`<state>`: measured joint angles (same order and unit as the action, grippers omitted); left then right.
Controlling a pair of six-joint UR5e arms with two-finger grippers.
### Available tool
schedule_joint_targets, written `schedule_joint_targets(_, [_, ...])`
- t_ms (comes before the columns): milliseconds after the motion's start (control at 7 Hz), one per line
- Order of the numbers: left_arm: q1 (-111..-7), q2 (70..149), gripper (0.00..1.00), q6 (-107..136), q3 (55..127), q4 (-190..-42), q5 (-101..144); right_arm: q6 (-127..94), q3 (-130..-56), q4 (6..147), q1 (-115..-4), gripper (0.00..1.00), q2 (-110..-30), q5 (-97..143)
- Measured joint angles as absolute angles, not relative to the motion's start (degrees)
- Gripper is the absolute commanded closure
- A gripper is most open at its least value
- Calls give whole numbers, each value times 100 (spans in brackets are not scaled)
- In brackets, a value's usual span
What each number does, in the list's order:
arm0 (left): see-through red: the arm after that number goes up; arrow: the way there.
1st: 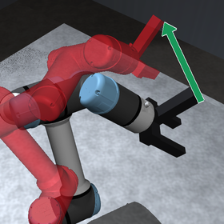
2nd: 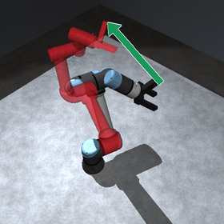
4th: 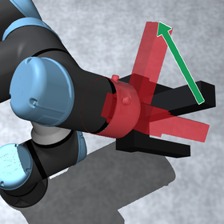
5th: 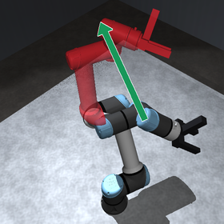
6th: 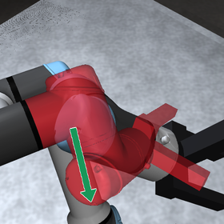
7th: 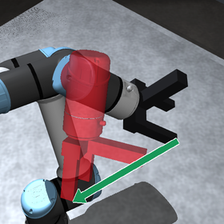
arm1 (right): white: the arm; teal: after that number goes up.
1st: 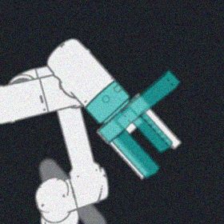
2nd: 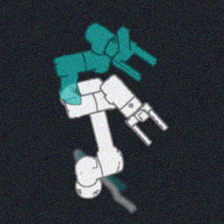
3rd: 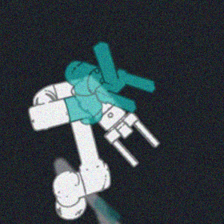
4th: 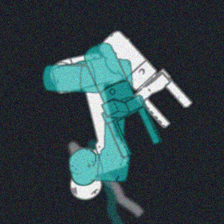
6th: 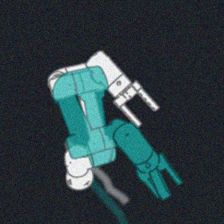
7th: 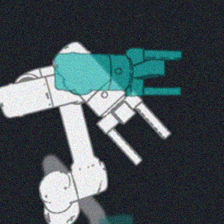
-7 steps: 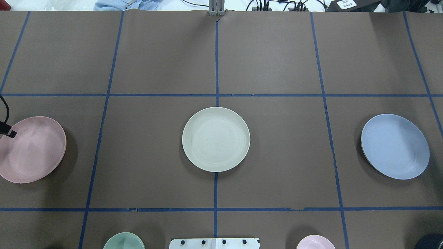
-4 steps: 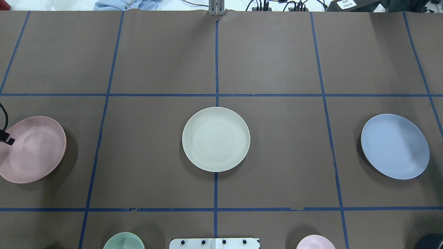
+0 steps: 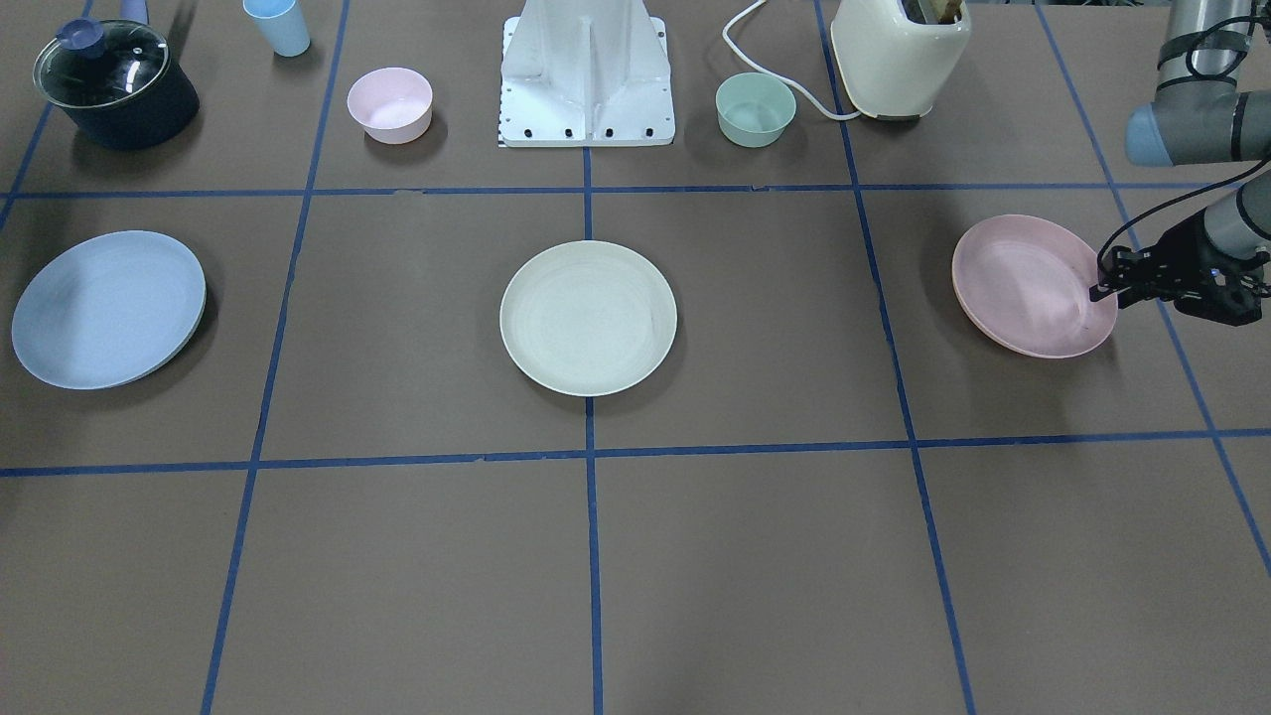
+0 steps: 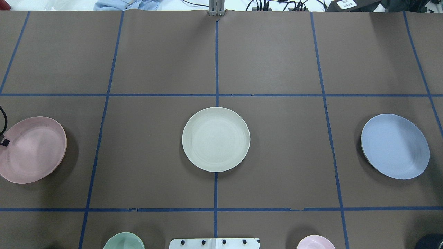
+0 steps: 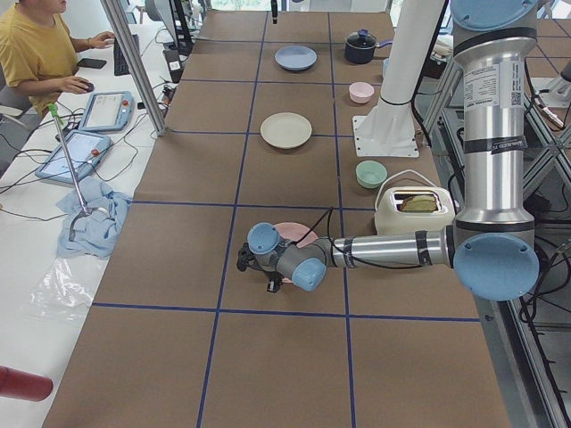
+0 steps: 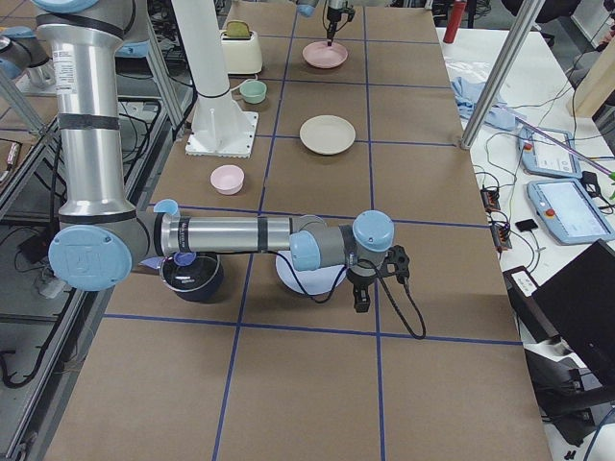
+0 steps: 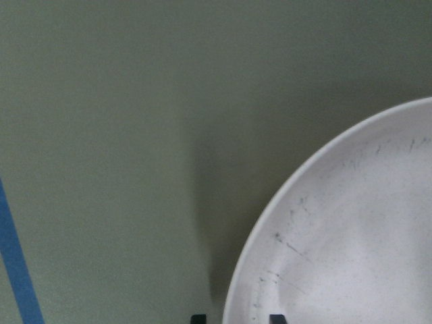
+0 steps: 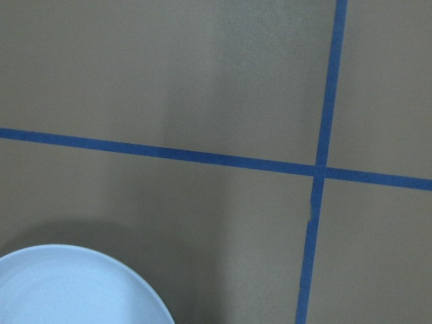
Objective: Stack three plates with pink and blue
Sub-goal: 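Lower the left gripper to the pink plate's rim and grasp it, then lift the pink plate with the left gripper and carry it over the cream plate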
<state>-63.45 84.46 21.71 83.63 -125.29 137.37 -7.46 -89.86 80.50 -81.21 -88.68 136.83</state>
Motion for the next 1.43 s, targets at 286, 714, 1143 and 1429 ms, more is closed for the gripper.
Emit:
schedule_joint_targets(286, [-6338, 8446, 100, 2176, 8365, -12521, 13741, -883, -9032, 8051, -8121, 0, -8868, 13694])
schedule_joint_targets(714, [-6362, 8455, 100, 2235, 8483, -12479, 14188, -930, -9049, 8051, -8121, 0, -8868, 13708])
schedule_joint_targets(1143, [-6453, 8687, 100, 2953, 8804, -12474, 14834, -932, -9045, 8051, -8121, 0, -8868, 13727])
schedule_joint_targets(1429, [-6447, 9184, 100, 4243, 9196, -12487, 15162, -928, -9045, 8051, -8121, 0, -8866, 13723])
